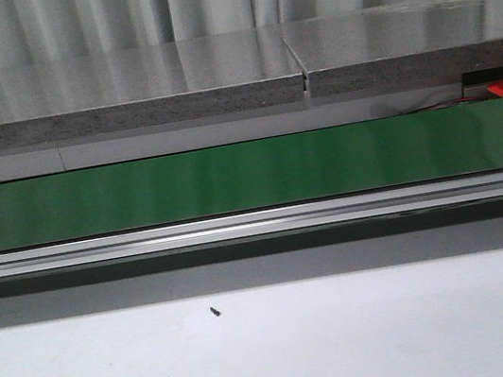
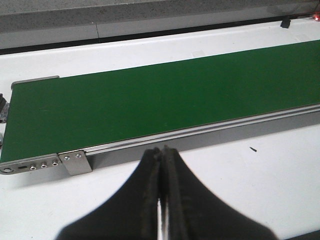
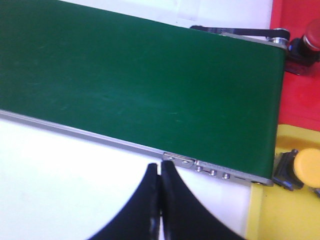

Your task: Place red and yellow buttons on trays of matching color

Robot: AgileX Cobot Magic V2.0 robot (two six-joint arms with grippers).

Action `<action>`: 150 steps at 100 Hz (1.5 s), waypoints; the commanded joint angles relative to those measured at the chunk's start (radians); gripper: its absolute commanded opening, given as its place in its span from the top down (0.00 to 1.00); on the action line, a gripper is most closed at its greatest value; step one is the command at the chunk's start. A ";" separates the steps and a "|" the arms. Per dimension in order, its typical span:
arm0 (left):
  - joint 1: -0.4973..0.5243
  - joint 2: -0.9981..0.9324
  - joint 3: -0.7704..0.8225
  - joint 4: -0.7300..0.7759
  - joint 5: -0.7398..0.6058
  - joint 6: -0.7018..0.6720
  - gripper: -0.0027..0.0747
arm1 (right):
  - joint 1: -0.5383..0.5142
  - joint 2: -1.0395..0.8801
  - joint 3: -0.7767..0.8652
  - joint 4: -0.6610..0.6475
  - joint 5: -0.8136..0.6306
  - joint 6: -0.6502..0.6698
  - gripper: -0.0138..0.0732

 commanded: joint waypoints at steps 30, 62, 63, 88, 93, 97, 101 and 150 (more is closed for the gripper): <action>-0.009 0.003 -0.027 -0.001 -0.143 -0.006 0.99 | 0.039 -0.294 0.143 -0.006 -0.064 -0.028 0.92; -0.009 0.003 -0.027 -0.001 -0.150 -0.006 0.99 | 0.039 -0.443 0.251 -0.006 -0.063 -0.028 0.92; -0.009 0.003 -0.027 -0.001 -0.150 -0.006 0.99 | 0.039 -0.446 0.252 -0.006 -0.063 -0.028 0.92; -0.009 0.005 -0.027 -0.001 -0.154 -0.006 0.99 | 0.039 -0.447 0.253 -0.006 -0.059 -0.028 0.92; -0.009 0.005 -0.027 -0.002 -0.179 -0.006 0.99 | 0.039 -0.447 0.253 -0.006 -0.059 -0.028 0.92; -0.009 0.005 -0.027 -0.013 -0.192 -0.006 0.99 | 0.039 -0.447 0.253 -0.006 -0.059 -0.028 0.92; -0.009 0.007 -0.027 -0.013 -0.211 -0.016 0.99 | 0.039 -0.447 0.253 -0.006 -0.059 -0.028 0.92; 0.207 0.308 -0.138 0.032 -0.217 -0.195 0.99 | 0.039 -0.447 0.253 -0.006 -0.047 -0.028 0.92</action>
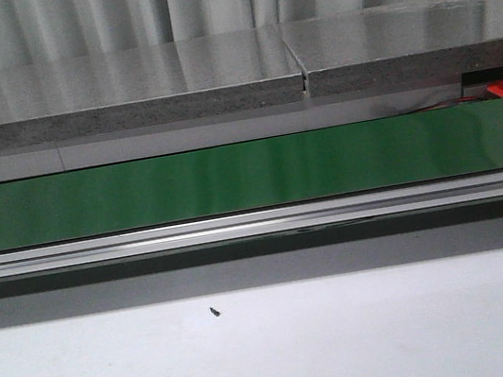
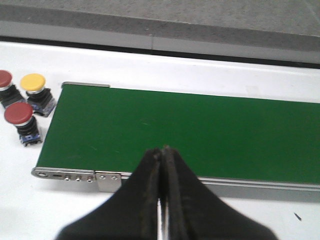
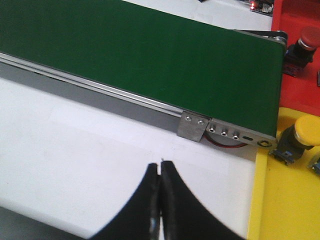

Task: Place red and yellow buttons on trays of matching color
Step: 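Move the left gripper down and grasp another red button on the table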

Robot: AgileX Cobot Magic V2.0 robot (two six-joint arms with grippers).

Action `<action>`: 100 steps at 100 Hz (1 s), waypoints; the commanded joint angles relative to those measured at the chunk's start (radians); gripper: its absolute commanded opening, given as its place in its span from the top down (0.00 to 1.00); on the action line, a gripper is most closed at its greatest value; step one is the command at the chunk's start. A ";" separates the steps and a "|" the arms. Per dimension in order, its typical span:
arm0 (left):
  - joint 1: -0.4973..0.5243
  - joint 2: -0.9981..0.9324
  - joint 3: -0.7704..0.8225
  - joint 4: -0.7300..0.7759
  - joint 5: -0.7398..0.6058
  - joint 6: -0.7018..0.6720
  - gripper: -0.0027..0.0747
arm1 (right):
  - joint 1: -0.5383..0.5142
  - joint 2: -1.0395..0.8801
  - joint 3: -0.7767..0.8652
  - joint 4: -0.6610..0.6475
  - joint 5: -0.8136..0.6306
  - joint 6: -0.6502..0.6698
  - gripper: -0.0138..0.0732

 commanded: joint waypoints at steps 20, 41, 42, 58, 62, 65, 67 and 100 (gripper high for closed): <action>0.253 0.274 -0.209 -0.085 0.057 -0.017 0.93 | 0.000 -0.001 -0.024 -0.003 -0.038 -0.009 0.92; 0.382 0.460 -0.305 -0.085 0.094 -0.012 0.49 | 0.000 -0.001 -0.024 -0.003 -0.038 -0.009 0.92; 0.385 0.472 -0.308 -0.085 0.096 -0.012 0.48 | 0.000 -0.001 -0.024 -0.003 -0.038 -0.009 0.92; 0.405 0.615 -0.397 -0.085 0.145 -0.012 0.33 | 0.000 -0.001 -0.024 -0.003 -0.045 -0.009 0.92; 0.405 0.652 -0.429 -0.085 0.171 -0.012 0.35 | 0.000 -0.001 -0.024 -0.003 -0.047 -0.009 0.92; 0.405 0.690 -0.453 -0.085 0.190 -0.012 0.36 | 0.000 -0.001 -0.024 -0.003 -0.049 -0.009 0.92; 0.405 0.706 -0.471 -0.085 0.205 -0.012 0.37 | 0.000 -0.001 -0.024 -0.003 -0.049 -0.009 0.92; 0.407 1.041 -0.758 -0.056 0.402 -0.054 0.38 | 0.000 -0.001 -0.024 -0.003 -0.049 -0.009 0.92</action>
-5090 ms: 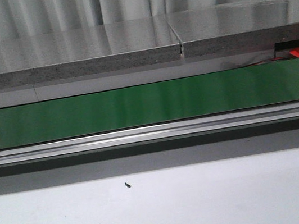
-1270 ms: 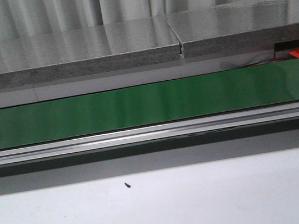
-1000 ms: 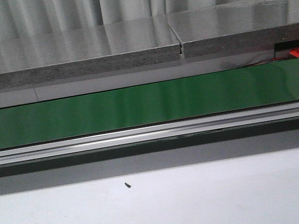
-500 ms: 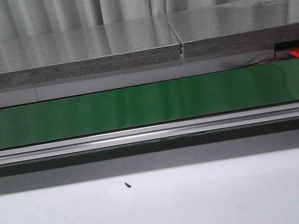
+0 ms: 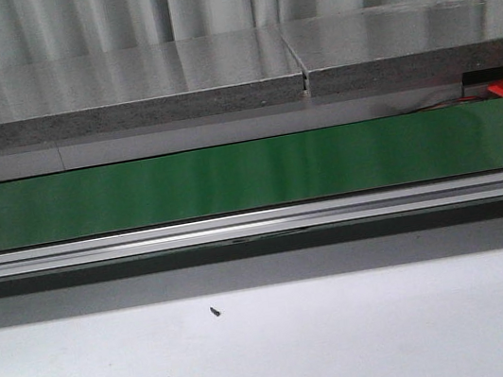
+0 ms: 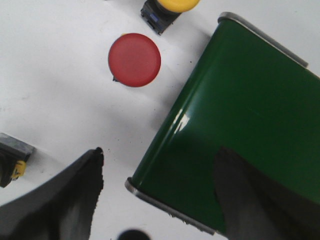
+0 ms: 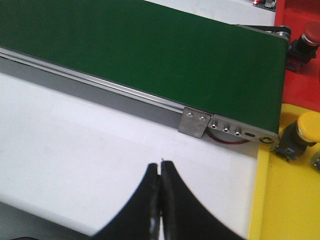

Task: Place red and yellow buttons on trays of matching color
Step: 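Move the left gripper down and grasp another red button on the table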

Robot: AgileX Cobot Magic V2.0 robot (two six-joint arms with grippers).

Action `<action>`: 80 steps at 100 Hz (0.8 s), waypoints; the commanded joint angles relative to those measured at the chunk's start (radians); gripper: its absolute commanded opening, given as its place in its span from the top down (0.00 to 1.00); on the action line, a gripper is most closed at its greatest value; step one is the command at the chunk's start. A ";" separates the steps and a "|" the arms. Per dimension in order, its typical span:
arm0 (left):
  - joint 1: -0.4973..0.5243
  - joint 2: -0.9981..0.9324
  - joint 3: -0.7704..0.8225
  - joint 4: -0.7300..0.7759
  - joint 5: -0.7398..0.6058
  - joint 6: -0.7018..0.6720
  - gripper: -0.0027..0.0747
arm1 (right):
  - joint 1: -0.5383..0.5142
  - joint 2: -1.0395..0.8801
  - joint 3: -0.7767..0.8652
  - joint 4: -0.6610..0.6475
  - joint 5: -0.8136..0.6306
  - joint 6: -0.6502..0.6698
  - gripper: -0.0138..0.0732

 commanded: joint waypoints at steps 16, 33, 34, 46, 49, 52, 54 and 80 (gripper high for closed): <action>0.005 0.105 -0.180 0.044 0.039 -0.059 0.38 | 0.000 -0.001 -0.024 -0.002 -0.063 -0.009 0.92; 0.005 0.177 -0.240 0.041 0.039 -0.072 0.38 | 0.000 -0.001 -0.024 -0.002 -0.063 -0.009 0.92; 0.005 0.179 -0.244 0.041 0.039 -0.074 0.38 | 0.000 -0.001 -0.024 -0.002 -0.063 -0.009 0.92; 0.005 0.210 -0.256 0.041 0.016 -0.093 0.38 | 0.000 -0.001 -0.024 -0.002 -0.063 -0.009 0.92; 0.005 0.215 -0.256 0.041 0.009 -0.098 0.38 | 0.000 -0.001 -0.024 -0.002 -0.063 -0.009 0.92; 0.005 0.220 -0.257 0.041 0.002 -0.099 0.38 | 0.000 -0.001 -0.024 -0.002 -0.063 -0.009 0.92; 0.005 0.223 -0.257 0.041 -0.002 -0.108 0.38 | 0.000 -0.001 -0.024 -0.002 -0.063 -0.009 0.92; 0.005 0.281 -0.261 0.041 -0.045 -0.142 0.43 | 0.000 -0.001 -0.024 -0.002 -0.063 -0.009 0.92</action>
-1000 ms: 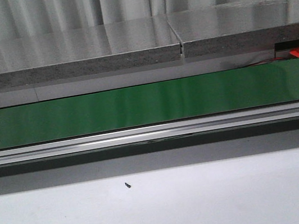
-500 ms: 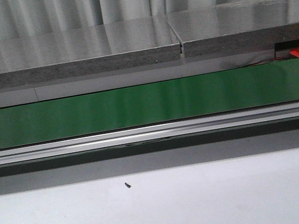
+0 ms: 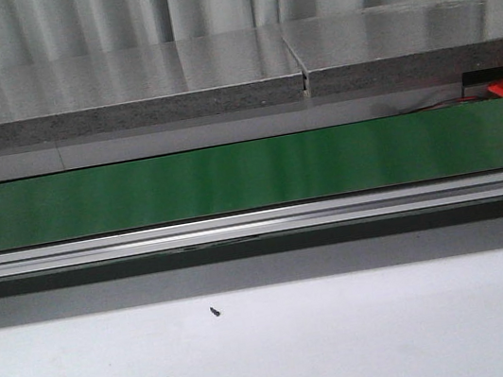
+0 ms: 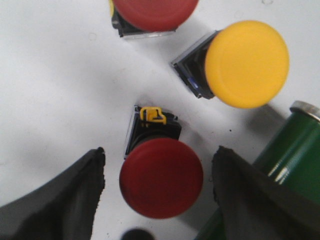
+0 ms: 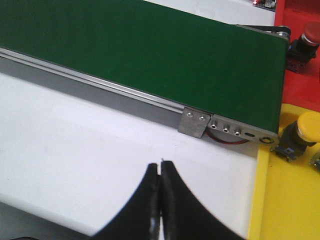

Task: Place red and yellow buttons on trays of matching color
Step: 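Move the left gripper down and grasp another red button on the table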

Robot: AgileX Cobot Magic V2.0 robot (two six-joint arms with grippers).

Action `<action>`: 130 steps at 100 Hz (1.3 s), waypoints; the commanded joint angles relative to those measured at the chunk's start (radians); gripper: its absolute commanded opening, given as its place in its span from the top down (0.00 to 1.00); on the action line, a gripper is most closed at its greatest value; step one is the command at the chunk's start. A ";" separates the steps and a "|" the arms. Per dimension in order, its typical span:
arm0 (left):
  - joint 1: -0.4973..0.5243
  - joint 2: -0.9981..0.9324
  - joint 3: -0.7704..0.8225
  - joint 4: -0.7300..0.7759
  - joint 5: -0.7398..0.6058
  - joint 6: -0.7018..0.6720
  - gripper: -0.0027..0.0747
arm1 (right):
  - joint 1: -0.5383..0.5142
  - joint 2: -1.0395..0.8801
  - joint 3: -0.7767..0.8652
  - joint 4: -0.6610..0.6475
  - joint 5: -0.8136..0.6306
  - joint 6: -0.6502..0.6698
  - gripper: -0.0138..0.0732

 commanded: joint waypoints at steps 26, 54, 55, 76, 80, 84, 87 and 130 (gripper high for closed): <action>0.005 -0.028 -0.031 -0.008 -0.073 -0.020 0.75 | 0.000 -0.001 -0.024 -0.001 -0.062 -0.008 0.92; 0.003 -0.076 -0.031 -0.005 -0.074 0.016 0.81 | 0.000 -0.001 -0.024 -0.001 -0.062 -0.008 0.92; 0.003 -0.083 -0.031 -0.005 -0.074 0.019 0.81 | 0.000 -0.001 -0.024 -0.001 -0.062 -0.008 0.92; -0.025 -0.213 0.005 -0.008 -0.064 0.039 0.81 | 0.000 -0.001 -0.024 0.000 -0.062 -0.008 0.92; -0.037 -0.237 0.019 -0.008 -0.062 0.045 0.81 | 0.000 -0.001 -0.024 0.000 -0.062 -0.008 0.92; -0.049 -0.262 0.033 -0.008 -0.059 0.056 0.81 | 0.000 -0.001 -0.024 0.000 -0.062 -0.008 0.92; -0.061 -0.275 0.041 -0.006 -0.056 0.058 0.81 | 0.000 -0.001 -0.024 0.000 -0.062 -0.008 0.92; -0.177 -0.340 0.144 -0.009 -0.073 0.060 0.81 | 0.000 -0.001 -0.024 0.001 -0.062 -0.008 0.92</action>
